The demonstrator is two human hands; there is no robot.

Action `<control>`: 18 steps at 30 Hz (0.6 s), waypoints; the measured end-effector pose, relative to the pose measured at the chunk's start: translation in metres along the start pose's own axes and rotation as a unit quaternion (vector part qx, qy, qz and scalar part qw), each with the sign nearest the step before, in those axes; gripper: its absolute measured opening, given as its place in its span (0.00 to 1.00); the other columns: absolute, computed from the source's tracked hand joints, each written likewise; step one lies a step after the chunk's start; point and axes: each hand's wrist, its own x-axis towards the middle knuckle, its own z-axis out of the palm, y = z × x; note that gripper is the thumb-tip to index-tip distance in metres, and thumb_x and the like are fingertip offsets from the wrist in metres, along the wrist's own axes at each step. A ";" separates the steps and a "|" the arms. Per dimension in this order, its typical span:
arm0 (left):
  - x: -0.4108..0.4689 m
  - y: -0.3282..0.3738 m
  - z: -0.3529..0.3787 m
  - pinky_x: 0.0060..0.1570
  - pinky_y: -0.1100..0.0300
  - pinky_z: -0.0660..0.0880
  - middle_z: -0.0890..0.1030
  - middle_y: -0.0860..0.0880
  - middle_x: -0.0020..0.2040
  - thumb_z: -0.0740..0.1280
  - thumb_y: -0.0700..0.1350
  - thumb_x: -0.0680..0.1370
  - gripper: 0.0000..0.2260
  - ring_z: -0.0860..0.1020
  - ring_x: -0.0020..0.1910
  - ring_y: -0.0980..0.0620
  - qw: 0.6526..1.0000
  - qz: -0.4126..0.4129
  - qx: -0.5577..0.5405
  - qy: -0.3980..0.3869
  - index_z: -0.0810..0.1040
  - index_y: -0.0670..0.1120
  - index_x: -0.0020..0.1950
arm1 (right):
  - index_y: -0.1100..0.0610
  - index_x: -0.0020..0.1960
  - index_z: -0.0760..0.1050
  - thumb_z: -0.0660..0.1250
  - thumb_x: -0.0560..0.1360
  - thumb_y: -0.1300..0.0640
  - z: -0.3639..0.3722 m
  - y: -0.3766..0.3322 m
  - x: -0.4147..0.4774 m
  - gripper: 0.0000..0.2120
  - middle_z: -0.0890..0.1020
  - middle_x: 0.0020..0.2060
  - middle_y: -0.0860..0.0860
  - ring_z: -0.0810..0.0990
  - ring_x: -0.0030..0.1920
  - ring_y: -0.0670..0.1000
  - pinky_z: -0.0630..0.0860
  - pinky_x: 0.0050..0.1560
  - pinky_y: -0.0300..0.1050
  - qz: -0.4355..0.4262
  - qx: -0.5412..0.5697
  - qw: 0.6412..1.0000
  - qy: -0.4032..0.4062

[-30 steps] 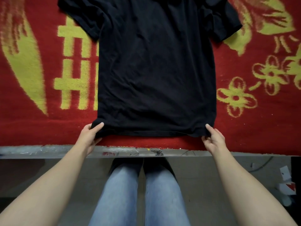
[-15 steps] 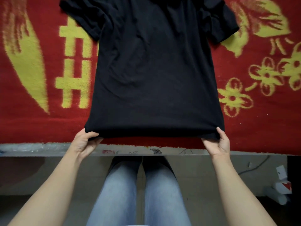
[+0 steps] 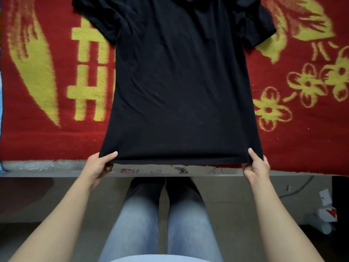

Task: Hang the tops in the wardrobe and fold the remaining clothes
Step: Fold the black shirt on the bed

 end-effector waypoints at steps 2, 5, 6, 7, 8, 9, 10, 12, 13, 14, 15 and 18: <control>-0.003 -0.003 -0.003 0.20 0.71 0.59 0.69 0.55 0.23 0.64 0.36 0.77 0.12 0.64 0.20 0.60 1.000 0.003 -0.027 -0.008 0.68 0.46 0.36 | 0.56 0.49 0.74 0.65 0.76 0.67 -0.008 0.004 -0.005 0.08 0.82 0.45 0.53 0.81 0.43 0.52 0.82 0.39 0.47 0.024 0.034 0.999 -0.035; -0.008 -0.003 -0.003 0.27 0.70 0.70 0.80 0.55 0.31 0.62 0.38 0.78 0.08 0.76 0.29 0.59 0.995 0.006 -0.102 -0.011 0.75 0.48 0.42 | 0.58 0.53 0.75 0.63 0.77 0.63 -0.017 0.010 -0.012 0.06 0.85 0.40 0.52 0.84 0.40 0.49 0.82 0.39 0.43 0.074 0.089 0.990 -0.084; -0.008 -0.003 -0.002 0.31 0.68 0.74 0.82 0.55 0.35 0.60 0.37 0.78 0.09 0.79 0.33 0.59 0.990 0.004 -0.142 -0.016 0.76 0.49 0.45 | 0.58 0.52 0.76 0.62 0.78 0.62 -0.018 0.012 -0.014 0.05 0.85 0.39 0.52 0.84 0.39 0.49 0.82 0.39 0.42 0.086 0.099 0.987 -0.094; -0.008 -0.002 0.000 0.36 0.66 0.77 0.83 0.55 0.38 0.59 0.36 0.78 0.10 0.81 0.37 0.58 0.983 0.002 -0.183 -0.025 0.77 0.49 0.47 | 0.58 0.51 0.76 0.62 0.78 0.61 -0.019 0.014 -0.015 0.05 0.85 0.38 0.52 0.84 0.39 0.49 0.82 0.41 0.42 0.094 0.107 0.985 -0.099; -0.008 -0.001 0.001 0.39 0.65 0.78 0.84 0.54 0.39 0.58 0.34 0.78 0.12 0.82 0.39 0.58 0.975 -0.001 -0.219 -0.031 0.77 0.49 0.48 | 0.57 0.51 0.76 0.62 0.78 0.60 -0.019 0.016 -0.016 0.05 0.85 0.38 0.51 0.84 0.41 0.49 0.81 0.44 0.43 0.101 0.115 0.983 -0.101; -0.008 -0.001 0.003 0.40 0.64 0.78 0.84 0.53 0.40 0.57 0.32 0.77 0.14 0.82 0.39 0.57 0.969 -0.004 -0.245 -0.033 0.77 0.48 0.48 | 0.57 0.51 0.76 0.62 0.78 0.59 -0.019 0.017 -0.017 0.05 0.85 0.39 0.51 0.83 0.43 0.49 0.81 0.46 0.43 0.105 0.121 0.982 -0.102; -0.008 -0.001 0.004 0.40 0.64 0.79 0.84 0.53 0.40 0.56 0.31 0.77 0.14 0.82 0.39 0.56 0.966 -0.007 -0.258 -0.028 0.77 0.48 0.48 | 0.56 0.51 0.76 0.62 0.78 0.58 -0.018 0.017 -0.018 0.06 0.85 0.40 0.51 0.82 0.45 0.50 0.80 0.47 0.44 0.106 0.127 0.981 -0.101; -0.009 -0.002 0.006 0.34 0.67 0.78 0.84 0.52 0.37 0.57 0.30 0.77 0.14 0.82 0.35 0.56 0.969 -0.012 -0.245 0.002 0.76 0.47 0.47 | 0.56 0.51 0.76 0.61 0.78 0.60 -0.018 0.017 -0.019 0.06 0.85 0.41 0.51 0.81 0.46 0.50 0.81 0.45 0.43 0.101 0.137 0.981 -0.090; -0.009 -0.005 0.005 0.32 0.67 0.77 0.84 0.52 0.35 0.59 0.30 0.77 0.13 0.82 0.33 0.57 0.974 -0.016 -0.226 0.024 0.76 0.47 0.47 | 0.56 0.51 0.76 0.61 0.78 0.61 -0.019 0.017 -0.019 0.06 0.85 0.40 0.52 0.81 0.45 0.50 0.81 0.43 0.43 0.099 0.137 0.982 -0.084; -0.008 -0.009 0.004 0.31 0.67 0.77 0.83 0.53 0.34 0.60 0.30 0.76 0.13 0.81 0.32 0.57 0.977 -0.019 -0.208 0.045 0.76 0.47 0.47 | 0.57 0.50 0.76 0.60 0.78 0.63 -0.019 0.016 -0.020 0.07 0.85 0.38 0.52 0.82 0.43 0.50 0.81 0.41 0.43 0.100 0.136 0.983 -0.079; -0.008 -0.013 0.002 0.30 0.67 0.76 0.83 0.53 0.33 0.61 0.30 0.76 0.12 0.81 0.31 0.57 0.979 -0.022 -0.193 0.061 0.76 0.47 0.46 | 0.57 0.49 0.76 0.60 0.78 0.64 -0.020 0.016 -0.020 0.07 0.85 0.37 0.52 0.83 0.40 0.50 0.82 0.39 0.43 0.102 0.130 0.984 -0.068; -0.003 -0.021 -0.002 0.29 0.66 0.77 0.83 0.53 0.32 0.63 0.30 0.76 0.11 0.81 0.30 0.57 0.981 -0.034 -0.169 0.090 0.75 0.47 0.46 | 0.57 0.46 0.74 0.63 0.76 0.67 -0.023 0.021 -0.016 0.06 0.82 0.37 0.51 0.82 0.31 0.47 0.77 0.27 0.38 0.111 0.087 0.990 -0.006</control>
